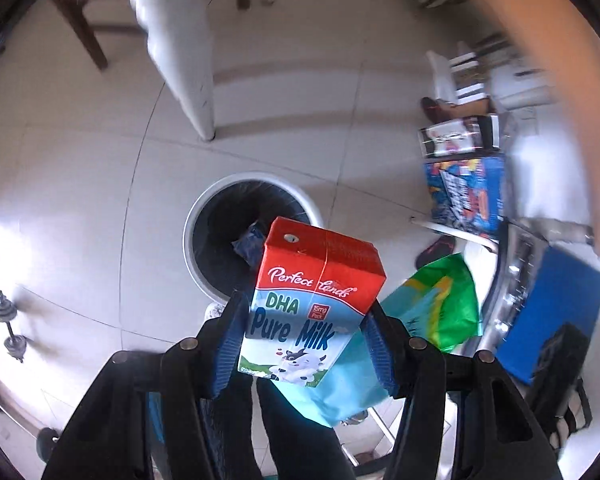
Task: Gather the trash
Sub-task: 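Carry the rice bag to the bin and release it from the right tool, then move both tools back over the checkered table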
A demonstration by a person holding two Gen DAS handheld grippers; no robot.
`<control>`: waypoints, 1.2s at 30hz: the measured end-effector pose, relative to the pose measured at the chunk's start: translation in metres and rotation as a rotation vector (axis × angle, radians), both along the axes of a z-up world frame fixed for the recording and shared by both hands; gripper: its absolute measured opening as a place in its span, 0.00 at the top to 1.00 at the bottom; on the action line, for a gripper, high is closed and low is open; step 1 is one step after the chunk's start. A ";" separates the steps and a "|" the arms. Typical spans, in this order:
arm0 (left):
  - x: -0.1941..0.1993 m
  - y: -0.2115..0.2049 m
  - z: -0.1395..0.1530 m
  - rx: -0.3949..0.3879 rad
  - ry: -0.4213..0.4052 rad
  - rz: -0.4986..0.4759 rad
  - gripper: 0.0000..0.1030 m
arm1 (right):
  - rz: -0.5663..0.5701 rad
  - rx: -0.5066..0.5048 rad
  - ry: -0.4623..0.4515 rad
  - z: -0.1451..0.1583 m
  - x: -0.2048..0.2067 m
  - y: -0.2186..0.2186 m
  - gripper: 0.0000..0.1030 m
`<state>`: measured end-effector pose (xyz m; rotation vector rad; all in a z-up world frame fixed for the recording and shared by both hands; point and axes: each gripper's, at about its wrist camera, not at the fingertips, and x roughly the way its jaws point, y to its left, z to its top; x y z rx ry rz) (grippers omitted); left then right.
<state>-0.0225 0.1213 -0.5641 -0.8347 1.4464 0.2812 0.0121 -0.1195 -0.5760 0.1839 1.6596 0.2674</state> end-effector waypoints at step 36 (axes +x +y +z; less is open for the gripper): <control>-0.057 0.018 -0.091 0.302 0.108 -0.112 0.00 | 0.397 -0.232 -0.134 -0.177 -0.010 0.081 0.00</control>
